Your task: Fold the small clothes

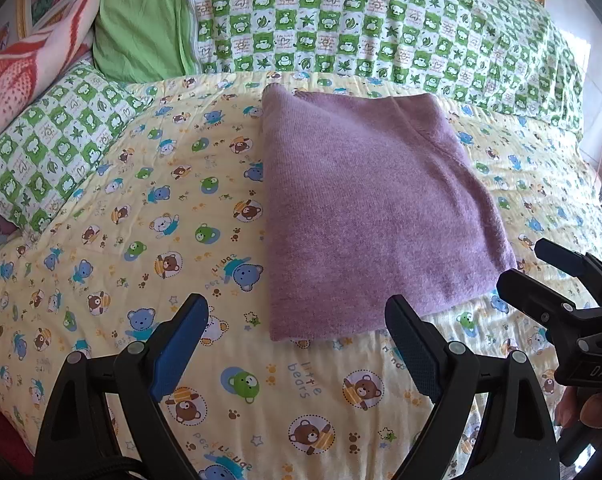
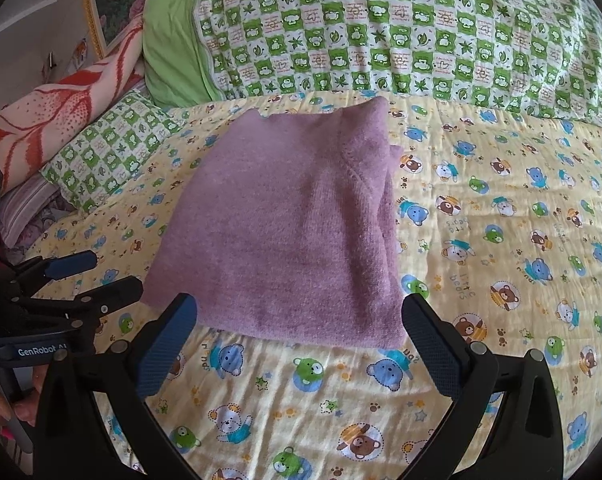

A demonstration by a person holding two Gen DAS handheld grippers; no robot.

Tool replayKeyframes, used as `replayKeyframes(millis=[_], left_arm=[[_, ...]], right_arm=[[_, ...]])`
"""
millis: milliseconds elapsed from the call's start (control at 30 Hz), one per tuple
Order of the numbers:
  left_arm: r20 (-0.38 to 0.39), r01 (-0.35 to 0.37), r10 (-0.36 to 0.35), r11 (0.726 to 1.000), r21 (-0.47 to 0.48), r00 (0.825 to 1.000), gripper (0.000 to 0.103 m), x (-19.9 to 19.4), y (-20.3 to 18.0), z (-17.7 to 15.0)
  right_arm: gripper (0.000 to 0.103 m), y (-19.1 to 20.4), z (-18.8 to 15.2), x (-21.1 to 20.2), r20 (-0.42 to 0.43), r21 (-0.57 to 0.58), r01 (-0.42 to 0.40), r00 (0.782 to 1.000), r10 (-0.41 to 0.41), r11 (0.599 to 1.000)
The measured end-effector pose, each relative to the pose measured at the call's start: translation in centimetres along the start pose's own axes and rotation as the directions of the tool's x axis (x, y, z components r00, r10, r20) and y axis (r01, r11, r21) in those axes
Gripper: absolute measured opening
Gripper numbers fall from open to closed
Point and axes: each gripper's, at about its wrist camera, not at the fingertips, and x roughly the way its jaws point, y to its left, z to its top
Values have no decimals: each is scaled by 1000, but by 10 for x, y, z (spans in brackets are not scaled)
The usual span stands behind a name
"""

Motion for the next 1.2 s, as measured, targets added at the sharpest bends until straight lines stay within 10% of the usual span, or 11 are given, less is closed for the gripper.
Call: replayKeyframes(millis=[1200], left_arm=[[-28, 17, -17, 1000, 15, 999, 91, 7, 2, 11]], right_arm=[[102, -4, 1, -1, 0, 10, -3, 1000, 3, 1000]])
